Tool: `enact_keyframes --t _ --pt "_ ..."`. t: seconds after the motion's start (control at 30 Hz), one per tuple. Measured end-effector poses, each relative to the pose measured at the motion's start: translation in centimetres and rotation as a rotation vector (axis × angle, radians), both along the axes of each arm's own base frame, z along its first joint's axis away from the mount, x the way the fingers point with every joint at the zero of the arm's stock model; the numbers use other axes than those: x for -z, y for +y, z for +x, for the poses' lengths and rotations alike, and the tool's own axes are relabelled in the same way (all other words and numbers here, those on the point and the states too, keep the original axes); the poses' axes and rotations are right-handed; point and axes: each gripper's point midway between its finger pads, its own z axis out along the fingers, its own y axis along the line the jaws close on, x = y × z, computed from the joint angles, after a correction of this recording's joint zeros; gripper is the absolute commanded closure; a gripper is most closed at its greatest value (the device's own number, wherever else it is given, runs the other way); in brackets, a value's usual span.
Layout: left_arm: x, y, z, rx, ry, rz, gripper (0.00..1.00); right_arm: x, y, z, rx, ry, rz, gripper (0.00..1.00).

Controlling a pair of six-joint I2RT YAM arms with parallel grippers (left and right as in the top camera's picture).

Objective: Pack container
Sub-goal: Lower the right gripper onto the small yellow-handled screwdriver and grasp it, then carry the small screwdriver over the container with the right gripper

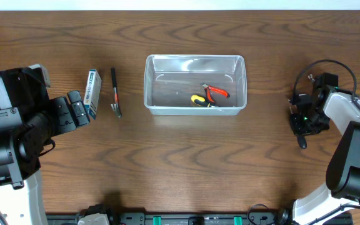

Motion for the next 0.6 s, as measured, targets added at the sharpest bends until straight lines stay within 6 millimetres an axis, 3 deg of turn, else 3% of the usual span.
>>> enact_keyframes --t 0.17,0.27,0.6 --pt "0.00 0.00 0.00 0.000 0.000 0.000 0.02 0.00 -0.01 0.00 0.000 0.000 0.000 0.89" --pt "0.00 0.00 0.00 0.000 0.000 0.000 0.02 0.00 -0.01 0.01 0.000 0.000 0.000 0.99" --pt "0.00 0.00 0.00 0.000 0.000 0.000 0.02 -0.06 -0.14 0.17 0.033 -0.006 -0.008 0.99"
